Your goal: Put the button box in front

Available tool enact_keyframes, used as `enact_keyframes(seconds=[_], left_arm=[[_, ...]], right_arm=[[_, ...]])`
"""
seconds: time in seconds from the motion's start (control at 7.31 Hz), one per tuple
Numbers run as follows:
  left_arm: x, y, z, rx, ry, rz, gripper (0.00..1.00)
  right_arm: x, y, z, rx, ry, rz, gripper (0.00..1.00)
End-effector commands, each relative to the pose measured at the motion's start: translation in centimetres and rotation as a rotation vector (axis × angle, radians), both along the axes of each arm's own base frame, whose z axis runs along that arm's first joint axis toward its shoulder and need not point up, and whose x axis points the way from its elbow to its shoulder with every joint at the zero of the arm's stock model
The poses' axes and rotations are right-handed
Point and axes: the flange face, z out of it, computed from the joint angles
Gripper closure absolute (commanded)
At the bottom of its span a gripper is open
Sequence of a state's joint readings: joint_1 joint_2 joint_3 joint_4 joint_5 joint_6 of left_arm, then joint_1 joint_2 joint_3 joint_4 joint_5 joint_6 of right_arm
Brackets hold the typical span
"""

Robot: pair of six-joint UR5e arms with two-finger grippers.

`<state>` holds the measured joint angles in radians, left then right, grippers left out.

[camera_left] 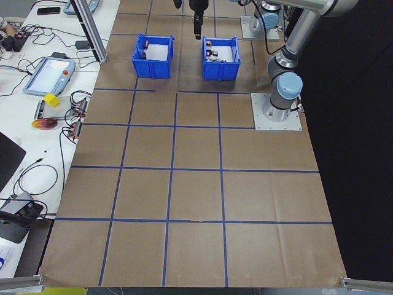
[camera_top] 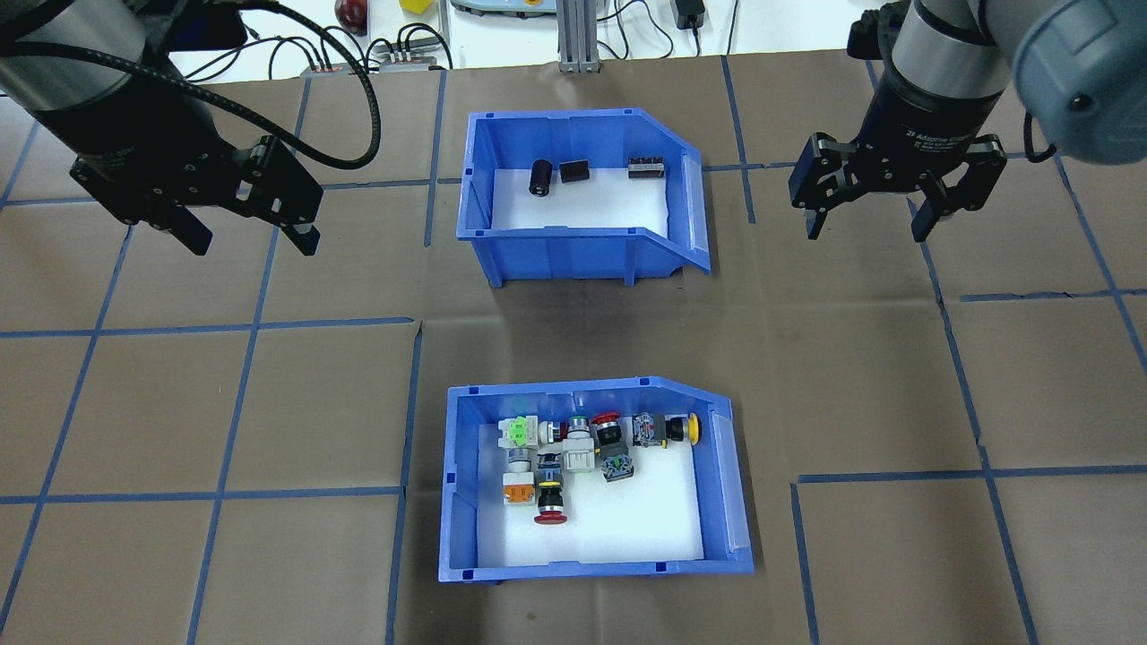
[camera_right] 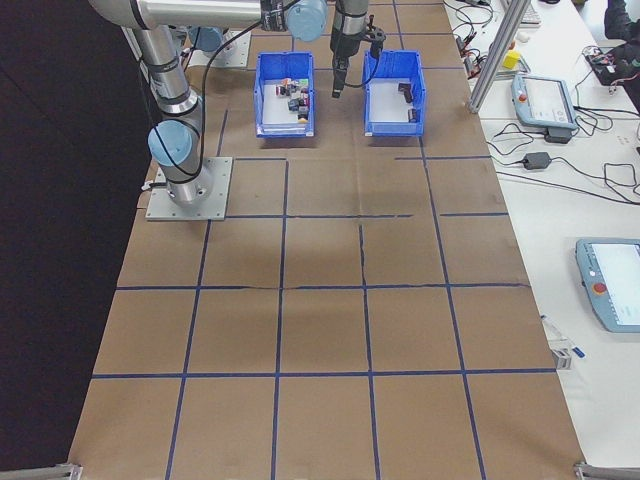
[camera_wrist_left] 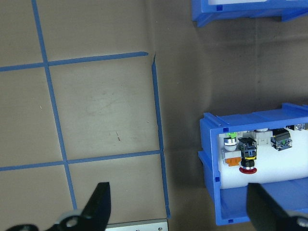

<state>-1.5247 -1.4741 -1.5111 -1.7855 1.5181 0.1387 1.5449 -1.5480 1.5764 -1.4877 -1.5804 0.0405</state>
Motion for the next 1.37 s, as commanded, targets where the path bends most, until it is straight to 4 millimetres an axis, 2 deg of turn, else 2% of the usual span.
enact_keyframes(seconds=[0.0, 0.14, 0.41, 0.55, 0.68, 0.82, 0.96, 1.09, 1.23], left_arm=[[0.0, -0.1, -0.3, 0.006, 0.003, 0.001, 0.01], [0.0, -0.1, -0.4, 0.008, 0.003, 0.001, 0.01], [-0.1, -0.2, -0.6, 0.012, 0.009, 0.006, 0.01], [-0.3, -0.1, -0.7, 0.015, 0.008, 0.015, 0.01], [-0.6, 0.7, 0.2, -0.005, 0.009, 0.013, 0.01], [-1.3, 0.5, -0.4, 0.008, 0.008, 0.016, 0.01], [-3.1, 0.8, -1.0, 0.026, 0.023, 0.051, 0.01], [-6.1, 2.5, -1.6, 0.049, 0.065, 0.054, 0.01], [-8.1, 3.8, -2.5, 0.054, 0.062, 0.009, 0.01]], right_arm=[[0.0, -0.3, 0.1, 0.003, -0.01, 0.095, 0.0], [0.2, -0.7, -0.6, 0.013, -0.028, 0.146, 0.0], [0.2, -2.1, -0.9, 0.01, -0.054, 0.37, 0.0], [0.2, -3.3, -1.0, 0.01, -0.064, 0.457, 0.0], [0.2, -4.9, -1.6, 0.022, -0.062, 0.504, 0.0], [1.1, -6.1, -1.6, 0.012, -0.066, 0.606, 0.0], [2.9, -7.6, -1.7, -0.013, -0.07, 0.755, 0.0], [5.5, -8.6, -2.3, -0.015, -0.075, 0.859, 0.0], [7.6, -9.9, -3.4, -0.017, -0.088, 0.983, 0.0]])
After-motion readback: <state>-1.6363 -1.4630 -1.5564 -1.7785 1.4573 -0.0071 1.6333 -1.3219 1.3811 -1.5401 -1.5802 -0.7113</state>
